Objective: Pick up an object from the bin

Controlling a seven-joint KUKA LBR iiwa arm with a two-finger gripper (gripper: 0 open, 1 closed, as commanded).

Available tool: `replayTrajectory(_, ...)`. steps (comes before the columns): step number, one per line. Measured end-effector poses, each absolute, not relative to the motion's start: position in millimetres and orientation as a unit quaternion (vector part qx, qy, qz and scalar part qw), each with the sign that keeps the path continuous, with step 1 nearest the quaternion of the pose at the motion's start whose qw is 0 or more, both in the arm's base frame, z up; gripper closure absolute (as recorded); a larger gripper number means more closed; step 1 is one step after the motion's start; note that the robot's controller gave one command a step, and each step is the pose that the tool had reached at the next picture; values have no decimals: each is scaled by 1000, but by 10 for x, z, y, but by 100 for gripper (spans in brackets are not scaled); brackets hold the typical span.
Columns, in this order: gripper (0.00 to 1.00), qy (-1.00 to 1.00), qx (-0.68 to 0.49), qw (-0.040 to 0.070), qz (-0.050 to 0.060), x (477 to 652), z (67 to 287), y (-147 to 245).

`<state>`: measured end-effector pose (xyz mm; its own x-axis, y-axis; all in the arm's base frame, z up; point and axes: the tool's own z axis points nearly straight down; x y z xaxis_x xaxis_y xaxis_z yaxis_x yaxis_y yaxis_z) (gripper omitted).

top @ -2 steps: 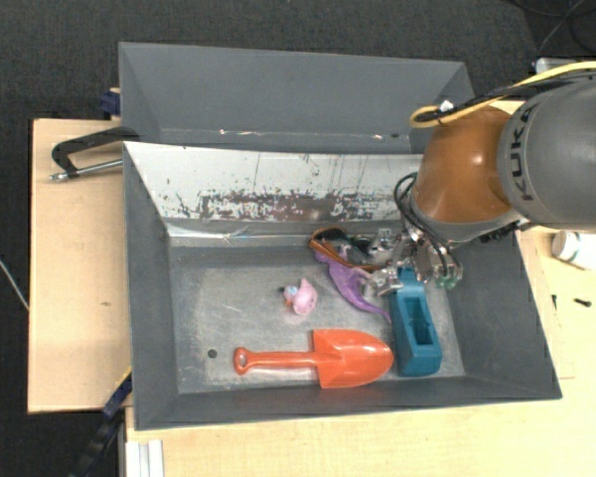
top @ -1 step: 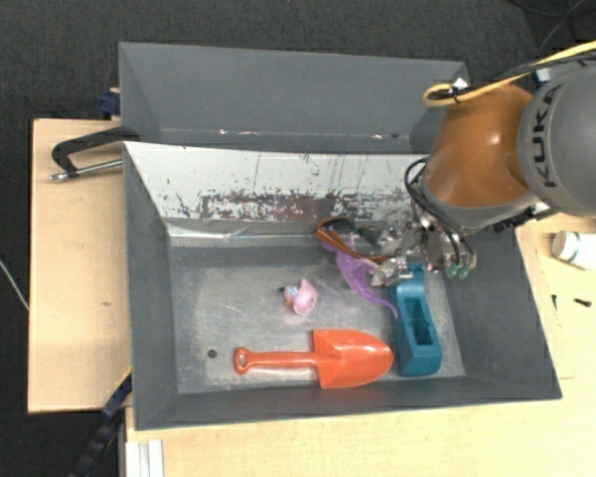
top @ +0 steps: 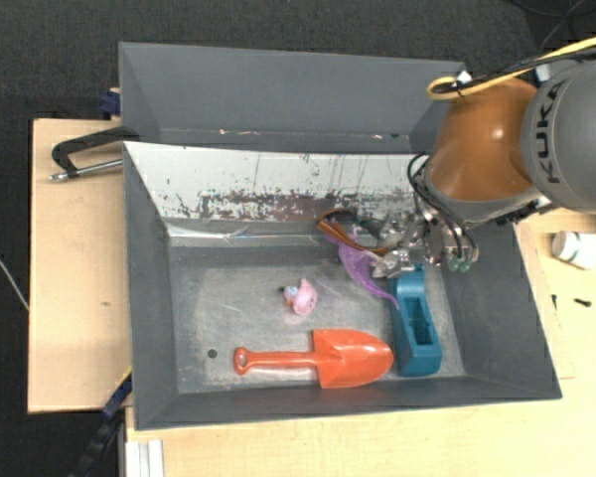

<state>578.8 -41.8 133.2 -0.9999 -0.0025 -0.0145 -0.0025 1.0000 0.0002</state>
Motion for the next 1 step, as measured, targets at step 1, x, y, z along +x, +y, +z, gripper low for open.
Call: replayTrajectory(1,100,1000,-7,2,0,5734,2219,-359)
